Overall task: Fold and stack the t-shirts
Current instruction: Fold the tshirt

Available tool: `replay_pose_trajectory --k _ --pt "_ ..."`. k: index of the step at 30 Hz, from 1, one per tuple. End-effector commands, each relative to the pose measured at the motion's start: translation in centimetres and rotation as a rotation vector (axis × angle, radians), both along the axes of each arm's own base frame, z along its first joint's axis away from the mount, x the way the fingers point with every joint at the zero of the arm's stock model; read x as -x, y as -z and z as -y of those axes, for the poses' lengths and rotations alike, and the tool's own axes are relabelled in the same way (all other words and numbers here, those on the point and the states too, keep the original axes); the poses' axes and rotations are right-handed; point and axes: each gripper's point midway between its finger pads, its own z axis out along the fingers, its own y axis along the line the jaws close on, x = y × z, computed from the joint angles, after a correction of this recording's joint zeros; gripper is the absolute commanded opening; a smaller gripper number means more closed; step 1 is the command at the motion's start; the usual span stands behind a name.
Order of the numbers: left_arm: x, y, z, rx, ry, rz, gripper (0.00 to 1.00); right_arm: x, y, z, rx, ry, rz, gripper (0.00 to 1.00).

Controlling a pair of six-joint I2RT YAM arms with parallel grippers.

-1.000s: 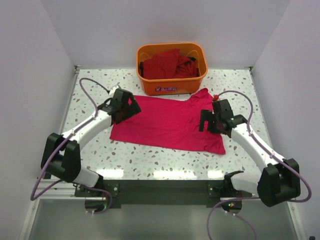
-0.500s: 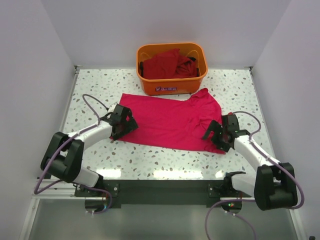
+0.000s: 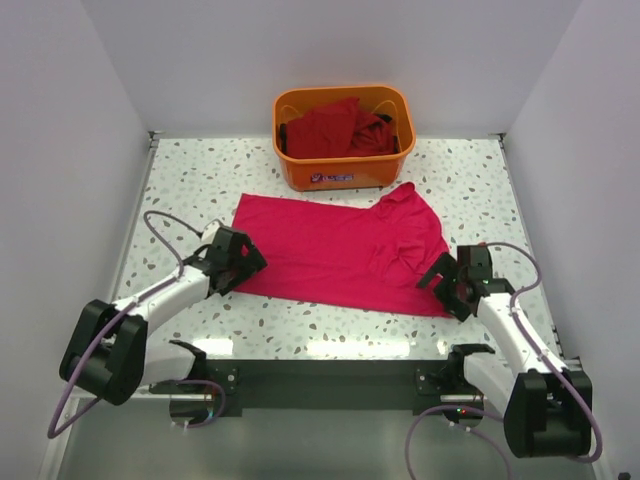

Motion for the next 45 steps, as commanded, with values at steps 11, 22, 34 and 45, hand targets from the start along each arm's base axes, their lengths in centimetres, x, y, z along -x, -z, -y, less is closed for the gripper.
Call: replay_pose_trajectory --k 11,22,34,45 --pt "12.8 3.1 -2.1 0.050 -0.025 -0.295 1.00 6.4 0.1 -0.6 -0.077 0.099 -0.095 0.99" --pt "5.4 -7.6 -2.0 0.006 -0.037 -0.004 1.00 2.2 -9.5 0.9 0.037 0.016 0.143 0.99" --pt "-10.4 -10.9 -5.7 -0.187 -0.058 0.087 1.00 -14.7 -14.2 -0.1 0.105 -0.130 0.372 0.99" --pt "-15.4 -3.4 -7.3 -0.260 -0.091 -0.083 0.89 -26.3 -10.5 -3.6 0.264 -0.224 0.436 0.89"
